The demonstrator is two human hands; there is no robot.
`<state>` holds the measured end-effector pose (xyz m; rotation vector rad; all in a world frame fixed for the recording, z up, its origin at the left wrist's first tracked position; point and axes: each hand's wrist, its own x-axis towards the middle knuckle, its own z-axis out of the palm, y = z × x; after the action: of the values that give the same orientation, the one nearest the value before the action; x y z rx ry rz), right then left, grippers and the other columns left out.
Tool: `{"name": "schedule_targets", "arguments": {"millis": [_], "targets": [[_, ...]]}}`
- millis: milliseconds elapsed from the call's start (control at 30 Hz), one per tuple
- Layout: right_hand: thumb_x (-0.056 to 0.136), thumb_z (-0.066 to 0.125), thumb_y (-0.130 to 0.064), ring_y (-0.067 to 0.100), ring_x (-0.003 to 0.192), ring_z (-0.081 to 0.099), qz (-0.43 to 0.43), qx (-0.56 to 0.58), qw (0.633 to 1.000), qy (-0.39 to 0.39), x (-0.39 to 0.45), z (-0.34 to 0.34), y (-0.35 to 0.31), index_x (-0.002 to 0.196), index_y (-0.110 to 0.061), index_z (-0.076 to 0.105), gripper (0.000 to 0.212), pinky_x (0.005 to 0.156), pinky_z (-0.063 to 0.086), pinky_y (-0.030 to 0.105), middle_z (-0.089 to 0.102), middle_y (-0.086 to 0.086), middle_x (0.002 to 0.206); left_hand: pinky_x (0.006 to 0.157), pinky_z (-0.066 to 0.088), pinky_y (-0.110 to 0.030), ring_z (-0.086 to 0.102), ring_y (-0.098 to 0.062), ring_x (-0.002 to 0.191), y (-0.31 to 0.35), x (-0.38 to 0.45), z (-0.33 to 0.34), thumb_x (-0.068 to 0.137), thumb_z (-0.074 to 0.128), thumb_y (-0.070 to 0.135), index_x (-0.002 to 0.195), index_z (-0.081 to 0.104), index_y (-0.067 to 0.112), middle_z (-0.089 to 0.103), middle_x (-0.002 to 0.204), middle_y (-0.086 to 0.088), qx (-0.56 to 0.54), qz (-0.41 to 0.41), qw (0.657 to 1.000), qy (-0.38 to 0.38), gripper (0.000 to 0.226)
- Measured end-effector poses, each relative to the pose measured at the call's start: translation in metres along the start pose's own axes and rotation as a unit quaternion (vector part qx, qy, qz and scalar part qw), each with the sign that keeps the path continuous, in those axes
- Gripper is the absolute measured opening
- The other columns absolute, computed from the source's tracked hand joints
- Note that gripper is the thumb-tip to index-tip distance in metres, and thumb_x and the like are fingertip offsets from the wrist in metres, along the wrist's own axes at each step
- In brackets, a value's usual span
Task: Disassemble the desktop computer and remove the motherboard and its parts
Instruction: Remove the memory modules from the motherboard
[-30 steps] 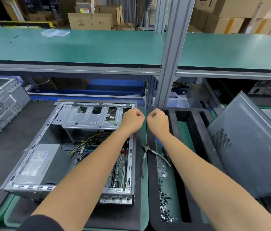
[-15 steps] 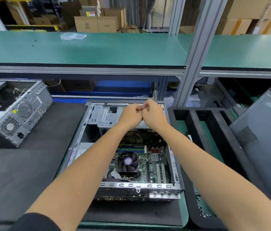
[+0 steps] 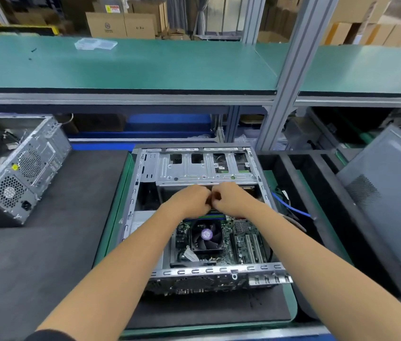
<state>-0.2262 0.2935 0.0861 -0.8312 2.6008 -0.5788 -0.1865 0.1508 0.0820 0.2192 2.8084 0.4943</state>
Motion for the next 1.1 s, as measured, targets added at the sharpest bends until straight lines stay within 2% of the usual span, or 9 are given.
{"name": "schedule_targets", "arguments": {"millis": [100,200,267,433,633,767,833,933,1100], "targets": [[0.082,0.066,-0.024,0.025,0.083,0.056,-0.004,-0.038,0.995,-0.096,-0.004,0.011,0.003,0.09,-0.012,0.058,0.016,0.064,0.041,0.031,0.06,0.006,0.089,0.066,0.042,-0.029,0.058,-0.021,0.083,-0.006,-0.005,0.011,0.082,0.069,0.041,0.108,0.06,0.014,0.066,0.103,-0.004,0.011,0.012,0.994,-0.108,0.038],[0.078,0.074,-0.043,0.019,0.092,0.052,0.003,-0.048,0.982,-0.181,-0.007,0.022,0.006,0.112,-0.015,0.053,0.049,0.074,0.039,0.03,0.057,0.002,0.109,0.094,0.045,-0.033,0.054,-0.02,0.114,-0.012,-0.006,0.022,0.065,0.079,0.058,0.137,0.043,0.02,0.054,0.132,0.005,0.011,-0.016,0.973,-0.231,0.089],[0.071,0.081,-0.044,0.017,0.095,0.05,0.006,-0.028,0.977,-0.212,-0.011,0.027,0.009,0.111,-0.02,0.044,0.06,0.076,0.038,0.028,0.052,-0.002,0.11,0.102,0.043,-0.035,0.053,-0.02,0.119,-0.014,-0.006,0.029,0.057,0.085,0.057,0.138,0.039,0.022,0.053,0.134,0.008,0.006,-0.018,0.965,-0.261,0.099],[0.057,0.093,-0.036,0.021,0.111,0.049,0.007,-0.046,0.967,-0.25,-0.018,0.034,0.014,0.118,-0.015,0.031,0.089,0.095,0.045,0.037,0.044,0.002,0.122,0.093,0.047,-0.032,0.057,-0.018,0.104,-0.013,-0.005,0.035,0.05,0.088,0.056,0.128,0.044,0.022,0.058,0.119,0.008,0.026,0.015,0.973,-0.23,0.096],[0.057,0.089,-0.031,0.018,0.089,0.048,-0.047,-0.09,0.978,-0.181,-0.017,0.042,0.021,0.119,-0.014,0.034,0.084,0.074,0.038,0.027,0.05,0.0,0.107,0.08,0.053,-0.032,0.061,-0.016,0.087,-0.011,-0.006,0.034,0.048,0.086,0.057,0.115,0.054,0.025,0.065,0.099,0.008,0.057,0.048,0.982,-0.173,0.081],[0.058,0.088,-0.044,0.016,0.101,0.051,-0.018,-0.019,0.977,-0.213,-0.016,0.037,0.023,0.12,-0.02,0.036,0.085,0.086,0.044,0.029,0.05,-0.006,0.115,0.079,0.046,-0.027,0.057,-0.014,0.092,-0.012,-0.005,0.028,0.057,0.083,0.059,0.12,0.053,0.024,0.059,0.103,0.011,0.023,0.021,0.98,-0.198,0.078],[0.073,0.079,-0.041,0.019,0.107,0.052,0.009,0.024,0.975,-0.22,-0.011,0.031,0.025,0.124,-0.017,0.043,0.067,0.087,0.044,0.031,0.051,-0.002,0.119,0.074,0.045,-0.031,0.056,-0.017,0.09,-0.013,-0.001,0.02,0.075,0.073,0.055,0.113,0.057,0.019,0.058,0.1,0.006,0.027,0.018,0.987,-0.157,0.055],[0.084,0.06,-0.014,0.025,0.093,0.055,0.054,0.054,0.989,-0.126,-0.004,0.026,0.03,0.109,-0.012,0.056,0.025,0.069,0.043,0.031,0.059,0.008,0.109,0.078,0.048,-0.037,0.057,-0.022,0.092,-0.013,0.007,0.016,0.094,0.056,0.033,0.1,0.061,0.017,0.062,0.104,-0.004,0.023,0.009,0.999,-0.048,0.018],[0.092,0.049,-0.015,0.032,0.107,0.049,0.156,-0.061,0.986,-0.025,0.004,0.03,0.036,0.115,-0.005,0.052,0.025,0.081,0.047,0.037,0.055,0.018,0.116,0.079,0.046,-0.039,0.053,-0.027,0.098,-0.01,0.018,0.028,0.094,0.055,0.025,0.107,0.053,0.011,0.054,0.108,-0.008,0.043,-0.014,0.999,0.006,0.02]]}}
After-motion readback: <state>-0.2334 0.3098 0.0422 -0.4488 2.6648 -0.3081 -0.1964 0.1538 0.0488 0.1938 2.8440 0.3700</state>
